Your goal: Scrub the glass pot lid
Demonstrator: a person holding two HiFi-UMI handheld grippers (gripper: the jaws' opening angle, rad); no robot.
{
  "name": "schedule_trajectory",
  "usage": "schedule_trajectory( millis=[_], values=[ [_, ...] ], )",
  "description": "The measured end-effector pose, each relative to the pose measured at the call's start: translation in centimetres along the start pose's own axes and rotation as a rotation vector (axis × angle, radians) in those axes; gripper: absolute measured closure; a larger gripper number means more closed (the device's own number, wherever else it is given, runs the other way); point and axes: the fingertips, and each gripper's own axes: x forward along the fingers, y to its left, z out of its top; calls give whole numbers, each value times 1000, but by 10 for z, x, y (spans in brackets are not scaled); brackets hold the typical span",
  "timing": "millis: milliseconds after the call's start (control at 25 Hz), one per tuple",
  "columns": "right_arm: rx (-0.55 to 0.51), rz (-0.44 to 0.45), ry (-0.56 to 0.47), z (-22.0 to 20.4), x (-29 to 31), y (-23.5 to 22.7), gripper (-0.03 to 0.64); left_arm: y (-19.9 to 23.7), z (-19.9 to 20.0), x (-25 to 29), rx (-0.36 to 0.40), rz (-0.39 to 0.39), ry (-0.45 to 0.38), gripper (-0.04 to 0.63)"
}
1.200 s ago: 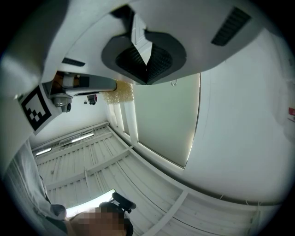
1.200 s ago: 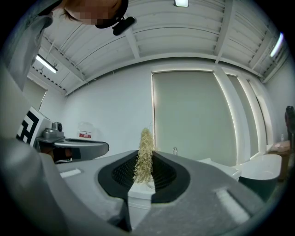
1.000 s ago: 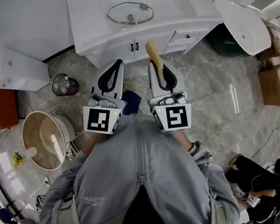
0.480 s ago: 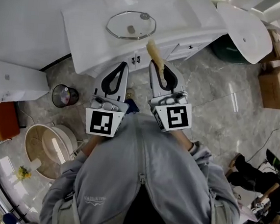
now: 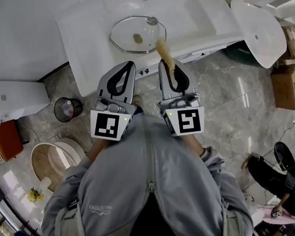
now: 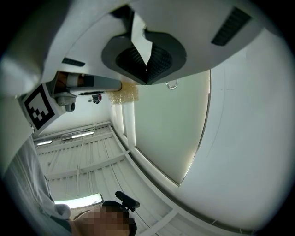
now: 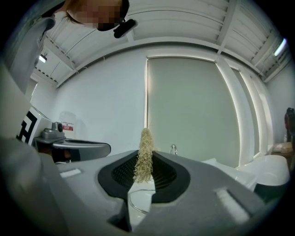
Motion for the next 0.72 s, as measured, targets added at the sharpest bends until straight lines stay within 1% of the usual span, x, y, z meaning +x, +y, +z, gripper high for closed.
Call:
schedule_trajectory(
  millis=[120,240,400,560,720],
  values=[
    [-15,-22,6,-4,16,-7,561,13,-4,19,-17,-26,-2,589],
    [-8,-41,10,-7,27,-12,561,20,-6,34,-16,-54,-3,589],
    [7,-23,40,-17,43,-14,561,28,-14,44,-53,-58,10,589],
    [15,5,43,-18,63,-16,561,45,-20,50,-61,-29,26,589],
    [22,56,52,-24,84,-15,561,66,-23,52,-57,39,33,589]
  ],
)
